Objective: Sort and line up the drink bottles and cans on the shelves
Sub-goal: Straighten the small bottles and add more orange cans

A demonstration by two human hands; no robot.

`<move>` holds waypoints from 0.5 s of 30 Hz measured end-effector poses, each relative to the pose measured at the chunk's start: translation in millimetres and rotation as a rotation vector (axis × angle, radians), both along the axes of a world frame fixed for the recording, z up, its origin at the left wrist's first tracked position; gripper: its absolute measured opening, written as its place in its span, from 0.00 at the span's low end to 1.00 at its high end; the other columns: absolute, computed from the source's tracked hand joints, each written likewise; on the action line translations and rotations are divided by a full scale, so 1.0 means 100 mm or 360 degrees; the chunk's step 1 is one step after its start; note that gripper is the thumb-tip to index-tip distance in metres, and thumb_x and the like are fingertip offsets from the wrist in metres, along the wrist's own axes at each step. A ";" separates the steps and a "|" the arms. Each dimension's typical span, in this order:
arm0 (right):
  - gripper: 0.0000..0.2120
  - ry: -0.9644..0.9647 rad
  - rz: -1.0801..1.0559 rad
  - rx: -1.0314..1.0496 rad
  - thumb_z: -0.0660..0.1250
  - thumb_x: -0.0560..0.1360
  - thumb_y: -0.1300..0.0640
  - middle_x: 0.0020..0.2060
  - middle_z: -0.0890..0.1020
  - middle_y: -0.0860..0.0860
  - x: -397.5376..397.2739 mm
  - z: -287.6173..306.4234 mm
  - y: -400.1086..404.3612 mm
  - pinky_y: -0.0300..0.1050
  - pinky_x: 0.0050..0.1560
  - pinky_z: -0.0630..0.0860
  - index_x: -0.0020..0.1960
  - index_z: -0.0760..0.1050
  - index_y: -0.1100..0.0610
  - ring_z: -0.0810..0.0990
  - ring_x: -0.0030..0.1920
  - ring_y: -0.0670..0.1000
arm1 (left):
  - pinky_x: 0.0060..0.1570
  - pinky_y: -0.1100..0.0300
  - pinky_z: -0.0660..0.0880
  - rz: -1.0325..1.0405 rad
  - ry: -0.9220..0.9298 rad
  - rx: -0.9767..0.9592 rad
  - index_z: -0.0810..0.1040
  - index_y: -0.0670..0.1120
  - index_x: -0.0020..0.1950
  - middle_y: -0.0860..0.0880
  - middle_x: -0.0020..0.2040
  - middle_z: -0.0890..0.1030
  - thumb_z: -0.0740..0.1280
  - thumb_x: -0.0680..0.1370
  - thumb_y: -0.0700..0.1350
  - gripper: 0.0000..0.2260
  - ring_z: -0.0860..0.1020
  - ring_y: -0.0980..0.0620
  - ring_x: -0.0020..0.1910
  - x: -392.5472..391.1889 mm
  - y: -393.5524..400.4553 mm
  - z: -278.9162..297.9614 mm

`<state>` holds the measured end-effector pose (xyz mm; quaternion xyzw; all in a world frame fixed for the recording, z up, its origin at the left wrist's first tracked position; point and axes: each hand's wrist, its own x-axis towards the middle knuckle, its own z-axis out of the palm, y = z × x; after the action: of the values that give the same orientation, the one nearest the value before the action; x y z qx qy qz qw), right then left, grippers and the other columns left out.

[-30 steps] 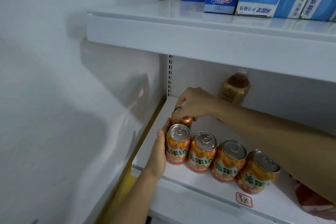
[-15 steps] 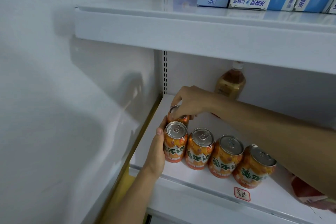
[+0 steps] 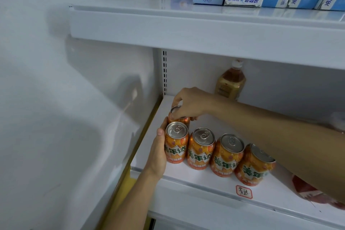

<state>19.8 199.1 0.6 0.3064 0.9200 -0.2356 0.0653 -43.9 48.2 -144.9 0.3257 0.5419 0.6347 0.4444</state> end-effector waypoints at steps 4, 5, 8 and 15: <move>0.25 -0.0010 -0.0003 0.0021 0.72 0.77 0.46 0.48 0.80 0.52 0.01 0.01 -0.03 0.37 0.31 0.77 0.70 0.75 0.56 0.83 0.39 0.51 | 0.52 0.63 0.79 0.0028 0.0007 0.0006 0.68 0.55 0.75 0.53 0.63 0.82 0.49 0.81 0.66 0.27 0.81 0.56 0.63 -0.01 0.00 -0.01; 0.26 -0.0017 0.0006 0.0045 0.71 0.78 0.44 0.50 0.81 0.53 0.02 0.01 -0.03 0.37 0.32 0.77 0.71 0.74 0.56 0.84 0.39 0.52 | 0.52 0.62 0.79 0.0031 0.0023 0.0011 0.69 0.55 0.74 0.54 0.63 0.83 0.49 0.80 0.65 0.27 0.80 0.55 0.64 -0.01 -0.01 0.00; 0.26 0.0010 -0.0042 0.0049 0.64 0.80 0.38 0.59 0.81 0.56 0.08 0.04 -0.02 0.41 0.36 0.79 0.71 0.73 0.53 0.85 0.44 0.52 | 0.53 0.61 0.80 0.0071 0.0009 0.0049 0.66 0.54 0.77 0.53 0.67 0.80 0.50 0.78 0.64 0.30 0.79 0.54 0.65 -0.02 -0.03 0.00; 0.21 0.0267 0.0017 0.0186 0.61 0.84 0.44 0.69 0.76 0.52 0.47 0.35 -0.08 0.43 0.57 0.68 0.73 0.71 0.52 0.76 0.66 0.51 | 0.79 0.51 0.60 0.0279 0.0452 0.0066 0.60 0.54 0.82 0.56 0.81 0.63 0.51 0.62 0.86 0.56 0.63 0.58 0.78 -0.18 -0.19 0.44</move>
<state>66.9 191.4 35.7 0.2841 0.9360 -0.2060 -0.0288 -61.4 29.5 -101.2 0.3727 0.6123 0.6296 0.2995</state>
